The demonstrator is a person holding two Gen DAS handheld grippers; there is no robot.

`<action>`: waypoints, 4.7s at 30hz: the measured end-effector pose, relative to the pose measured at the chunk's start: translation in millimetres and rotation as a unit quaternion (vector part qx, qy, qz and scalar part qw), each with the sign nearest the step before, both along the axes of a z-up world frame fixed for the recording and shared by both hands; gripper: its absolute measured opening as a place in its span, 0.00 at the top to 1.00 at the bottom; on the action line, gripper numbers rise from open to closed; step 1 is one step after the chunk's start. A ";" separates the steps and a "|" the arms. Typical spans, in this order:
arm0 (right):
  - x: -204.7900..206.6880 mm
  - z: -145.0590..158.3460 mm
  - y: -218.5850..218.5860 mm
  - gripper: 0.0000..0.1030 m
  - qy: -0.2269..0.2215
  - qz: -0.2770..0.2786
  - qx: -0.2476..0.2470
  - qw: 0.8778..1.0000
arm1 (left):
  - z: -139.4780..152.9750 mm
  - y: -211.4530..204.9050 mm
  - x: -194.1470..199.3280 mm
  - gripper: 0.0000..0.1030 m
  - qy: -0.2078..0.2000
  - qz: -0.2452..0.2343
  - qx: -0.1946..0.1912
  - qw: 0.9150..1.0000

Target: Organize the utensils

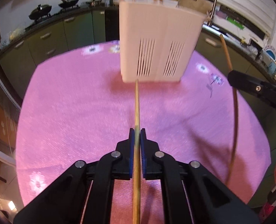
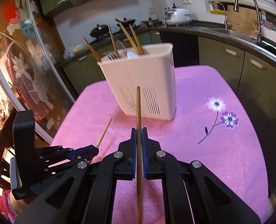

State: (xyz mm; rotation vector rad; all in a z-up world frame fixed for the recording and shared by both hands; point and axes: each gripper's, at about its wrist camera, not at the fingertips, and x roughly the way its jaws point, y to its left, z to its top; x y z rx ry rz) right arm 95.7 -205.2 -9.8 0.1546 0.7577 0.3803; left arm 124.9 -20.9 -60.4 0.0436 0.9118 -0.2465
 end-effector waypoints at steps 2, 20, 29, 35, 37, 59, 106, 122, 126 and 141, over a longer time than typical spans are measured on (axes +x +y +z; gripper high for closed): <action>-4.3 11.3 -1.6 0.94 -0.011 0.004 0.008 1.000 | 11.2 -1.4 -2.2 0.94 -0.012 -0.003 -0.006 1.000; 1.1 135.4 -9.9 0.94 -0.138 0.003 0.014 0.990 | 89.0 -9.7 -16.0 0.94 -0.098 -0.026 -0.039 0.994; 32.9 212.0 -22.1 0.94 -0.215 -0.035 0.024 0.976 | 116.5 -12.5 -16.2 0.94 -0.129 -0.031 -0.047 0.990; 79.6 215.5 -19.3 0.94 -0.212 -0.062 0.004 0.975 | 137.5 -15.5 -15.6 0.94 -0.151 -0.035 -0.047 0.987; 96.0 198.7 -15.3 0.94 -0.193 -0.066 -0.004 0.979 | 143.6 -16.9 -14.3 0.94 -0.159 -0.035 -0.046 0.986; 75.5 81.3 14.2 0.63 -0.189 -0.088 -0.063 0.976 | 204.6 -31.0 1.5 0.94 -0.222 -0.038 -0.037 0.974; -0.6 27.5 -29.4 0.37 -0.148 -0.116 -0.024 0.982 | 114.5 -29.9 34.0 0.07 -0.223 0.010 -0.038 0.974; -78.9 33.9 -30.6 0.04 -0.171 -0.086 -0.039 0.981 | 102.3 -14.8 -101.9 0.06 -0.236 0.019 -0.045 0.970; -98.4 38.0 -30.4 0.04 -0.176 -0.079 -0.041 0.980 | 104.0 -13.7 -115.6 0.06 -0.236 0.022 -0.045 0.970; -131.6 43.4 -31.4 0.04 -0.188 -0.069 -0.041 0.979 | 111.2 -6.8 -118.8 0.06 -0.246 0.062 -0.052 0.966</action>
